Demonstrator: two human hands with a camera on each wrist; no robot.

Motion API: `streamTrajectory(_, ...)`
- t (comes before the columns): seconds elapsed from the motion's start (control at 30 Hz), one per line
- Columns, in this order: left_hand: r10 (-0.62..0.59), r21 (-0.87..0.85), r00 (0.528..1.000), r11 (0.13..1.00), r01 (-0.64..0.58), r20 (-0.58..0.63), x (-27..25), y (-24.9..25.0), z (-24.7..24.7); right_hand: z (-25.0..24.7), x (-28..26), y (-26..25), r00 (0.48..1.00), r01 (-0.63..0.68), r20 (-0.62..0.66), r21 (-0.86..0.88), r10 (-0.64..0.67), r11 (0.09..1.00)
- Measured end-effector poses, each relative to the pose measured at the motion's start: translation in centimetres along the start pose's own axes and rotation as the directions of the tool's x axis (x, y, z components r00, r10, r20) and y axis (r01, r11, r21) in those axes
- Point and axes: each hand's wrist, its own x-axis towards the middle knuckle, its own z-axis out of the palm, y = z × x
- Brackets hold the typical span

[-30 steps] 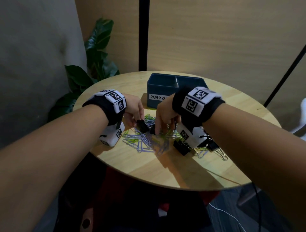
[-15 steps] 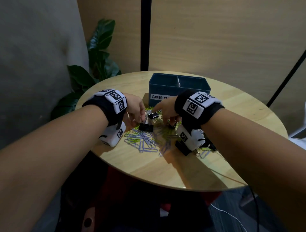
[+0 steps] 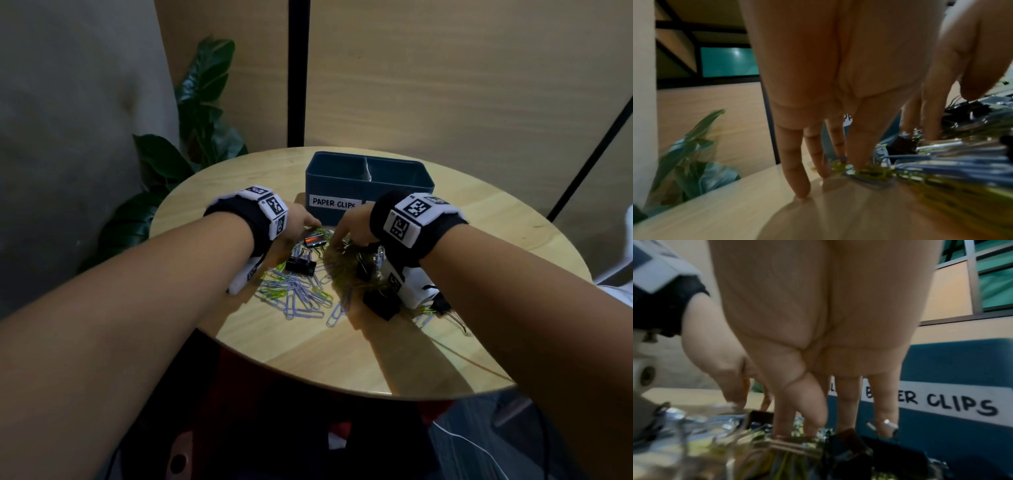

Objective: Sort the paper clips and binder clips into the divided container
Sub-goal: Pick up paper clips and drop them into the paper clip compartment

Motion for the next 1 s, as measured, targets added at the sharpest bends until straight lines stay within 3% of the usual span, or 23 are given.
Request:
streamTrajectory(0.1,-0.014,-0.056,0.997,0.998,0.010,-0.078,0.0,0.1,-0.2,-0.5,0.3,1.1,0.991,-0.038,-0.117,0.179,0.060,0.983)
streamTrajectory(0.17,-0.021,-0.094,0.994,0.995,0.011,-0.104,-0.1,0.2,-0.4,-0.4,0.6,1.4,0.983,0.017,-0.183,0.215,0.023,0.976)
streamTrajectory(0.3,0.056,-0.160,0.998,0.985,-0.058,-0.022,-0.4,0.4,-0.8,0.0,0.9,0.8,0.995,0.090,-0.048,0.157,-0.084,0.983)
streamTrajectory(0.4,-0.004,-0.227,1.000,0.974,0.007,0.012,-0.8,0.2,-0.8,0.5,1.2,1.2,0.998,0.054,0.032,0.014,-0.054,0.998)
streamTrajectory(0.53,-0.072,-0.178,0.997,0.981,0.074,0.017,-1.6,-0.2,-0.8,0.0,0.5,1.1,0.986,-0.015,-0.166,-0.058,0.005,0.998)
streamTrajectory(0.6,-0.064,-0.125,0.998,0.990,0.064,0.004,-2.0,-0.1,-0.9,-0.5,0.5,0.0,0.971,0.070,-0.232,0.034,-0.060,0.997)
streamTrajectory(0.7,-0.057,-0.146,0.998,0.987,0.061,0.030,-2.3,-0.4,-1.0,-0.6,1.1,-1.2,0.972,0.162,-0.197,0.175,-0.127,0.971)
streamTrajectory(0.83,-0.095,-0.315,0.987,0.940,0.131,0.128,-2.6,-1.7,-0.7,0.0,1.4,0.0,0.985,0.023,-0.170,0.184,0.009,0.983)
streamTrajectory(0.9,-0.115,-0.354,0.983,0.921,0.160,0.146,-2.9,-2.0,-0.6,-0.2,1.1,0.4,0.979,0.013,-0.201,0.161,0.019,0.987)
streamTrajectory(1.0,-0.107,-0.358,0.988,0.923,0.141,0.111,-3.0,-1.9,-0.4,-1.2,0.3,-1.0,0.962,0.165,-0.243,0.149,-0.126,0.975)
